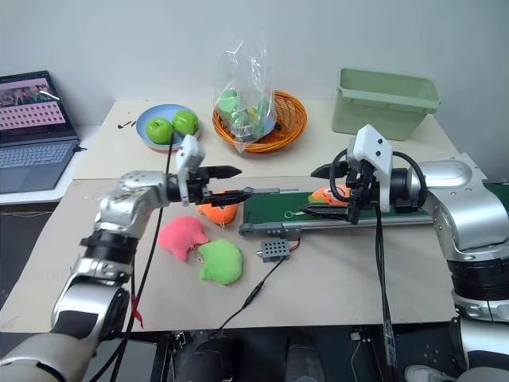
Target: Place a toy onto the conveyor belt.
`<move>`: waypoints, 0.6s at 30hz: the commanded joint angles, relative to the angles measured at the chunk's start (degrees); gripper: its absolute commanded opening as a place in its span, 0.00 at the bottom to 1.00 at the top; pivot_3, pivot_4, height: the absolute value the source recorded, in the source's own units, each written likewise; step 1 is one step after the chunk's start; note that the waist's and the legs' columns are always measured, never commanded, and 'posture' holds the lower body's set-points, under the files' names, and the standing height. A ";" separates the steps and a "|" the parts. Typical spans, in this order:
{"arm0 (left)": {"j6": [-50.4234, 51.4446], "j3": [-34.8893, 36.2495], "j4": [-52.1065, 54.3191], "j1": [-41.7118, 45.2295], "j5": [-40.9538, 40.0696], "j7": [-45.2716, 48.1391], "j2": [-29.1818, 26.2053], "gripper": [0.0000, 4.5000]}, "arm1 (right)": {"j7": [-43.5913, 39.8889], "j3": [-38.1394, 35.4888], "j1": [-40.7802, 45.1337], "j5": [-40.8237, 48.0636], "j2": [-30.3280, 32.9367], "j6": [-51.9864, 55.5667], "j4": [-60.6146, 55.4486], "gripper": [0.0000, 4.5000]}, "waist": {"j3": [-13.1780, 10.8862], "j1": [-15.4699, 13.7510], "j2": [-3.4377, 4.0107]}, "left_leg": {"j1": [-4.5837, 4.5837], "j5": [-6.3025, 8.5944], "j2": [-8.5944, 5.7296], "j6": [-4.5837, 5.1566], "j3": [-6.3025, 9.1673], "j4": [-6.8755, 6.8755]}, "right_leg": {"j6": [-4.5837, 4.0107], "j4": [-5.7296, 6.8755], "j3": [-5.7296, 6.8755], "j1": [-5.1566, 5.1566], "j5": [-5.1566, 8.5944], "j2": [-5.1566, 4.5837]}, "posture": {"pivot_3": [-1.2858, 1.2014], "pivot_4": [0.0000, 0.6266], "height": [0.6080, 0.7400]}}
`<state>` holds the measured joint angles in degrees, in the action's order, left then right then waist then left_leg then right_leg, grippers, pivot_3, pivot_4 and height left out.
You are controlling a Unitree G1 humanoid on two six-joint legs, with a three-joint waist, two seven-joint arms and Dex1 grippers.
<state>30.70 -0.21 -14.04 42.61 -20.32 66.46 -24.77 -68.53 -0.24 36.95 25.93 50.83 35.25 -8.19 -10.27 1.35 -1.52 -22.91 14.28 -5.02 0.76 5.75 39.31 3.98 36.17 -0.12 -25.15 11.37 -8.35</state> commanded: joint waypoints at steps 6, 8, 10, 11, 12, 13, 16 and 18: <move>9.91 8.55 24.47 -10.36 -7.82 -9.58 -6.31 0.97 | -2.79 -1.46 3.40 0.93 0.66 -1.86 3.93 1.00 | 0.00 -0.38 0.00 | 0.01 0.00 0.07 -0.01 0.00 0.00 | 0.00 -0.03 -0.05 0.00 0.00 0.00 | 0.52 0.24 1.00; 11.88 10.32 28.65 -12.89 -8.81 -12.23 -7.79 0.97 | -3.16 -0.51 4.48 0.51 -0.28 -2.38 5.01 1.00 | 0.00 -0.21 0.01 | 0.02 0.00 0.07 0.00 -0.02 0.00 | 0.00 -0.02 -0.08 -0.01 0.00 0.00 | 0.52 0.24 1.00; 14.05 12.36 32.15 -14.42 -10.64 -15.19 -8.29 0.97 | -3.50 0.45 5.53 0.16 -1.25 -2.83 6.00 1.00 | 0.00 -0.34 0.01 | 0.06 0.01 0.09 0.01 -0.03 -0.01 | 0.00 0.00 -0.08 0.01 0.00 0.00 | 0.52 0.24 1.00; 14.34 12.94 33.38 -14.86 -11.05 -16.46 -8.50 0.97 | -3.69 0.73 5.95 0.16 -1.68 -2.91 6.33 1.00 | 0.00 -0.41 0.01 | 0.07 0.01 0.10 0.01 -0.03 -0.01 | 0.00 -0.01 -0.08 0.01 0.00 0.01 | 0.52 0.24 1.00; 14.71 13.48 34.05 -15.10 -11.18 -17.99 -8.54 0.97 | -3.74 1.06 6.51 0.10 -2.22 -2.99 6.82 1.00 | 0.00 -0.44 0.01 | 0.06 0.01 0.09 0.01 -0.03 -0.01 | 0.00 0.00 -0.09 0.02 0.00 0.00 | 0.52 0.24 1.00; 15.53 14.26 34.50 -15.35 -11.91 -19.32 -8.35 0.97 | -3.63 1.39 7.02 -0.05 -2.82 -3.09 7.22 1.00 | 0.00 -0.49 0.01 | 0.07 0.01 0.09 0.01 -0.03 -0.01 | 0.00 -0.01 -0.09 0.02 0.00 0.00 | 0.52 0.24 1.00; 15.91 15.49 36.64 -17.84 -13.83 -20.07 -9.21 0.97 | -3.55 2.11 7.64 -0.06 -4.61 -3.29 7.65 1.00 | 0.00 -0.52 0.01 | 0.07 0.01 0.08 0.01 -0.03 -0.01 | 0.00 -0.01 -0.09 0.03 0.00 0.00 | 0.52 0.24 1.00; 15.49 15.29 37.58 -18.55 -14.07 -20.73 -9.80 0.97 | -3.75 2.46 7.98 -0.38 -5.22 -3.59 8.12 1.00 | 0.00 -0.54 0.01 | 0.05 0.01 0.08 0.00 -0.03 -0.01 | 0.00 -0.05 -0.09 0.02 0.00 0.00 | 0.52 0.24 1.00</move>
<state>46.60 13.90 20.79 24.03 -33.19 46.39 -33.58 -72.17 2.87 43.28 25.45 45.48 32.92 0.63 -10.27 0.81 -1.51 -22.86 14.28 -4.95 0.75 5.71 39.30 3.98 36.13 -0.22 -25.14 11.37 -8.36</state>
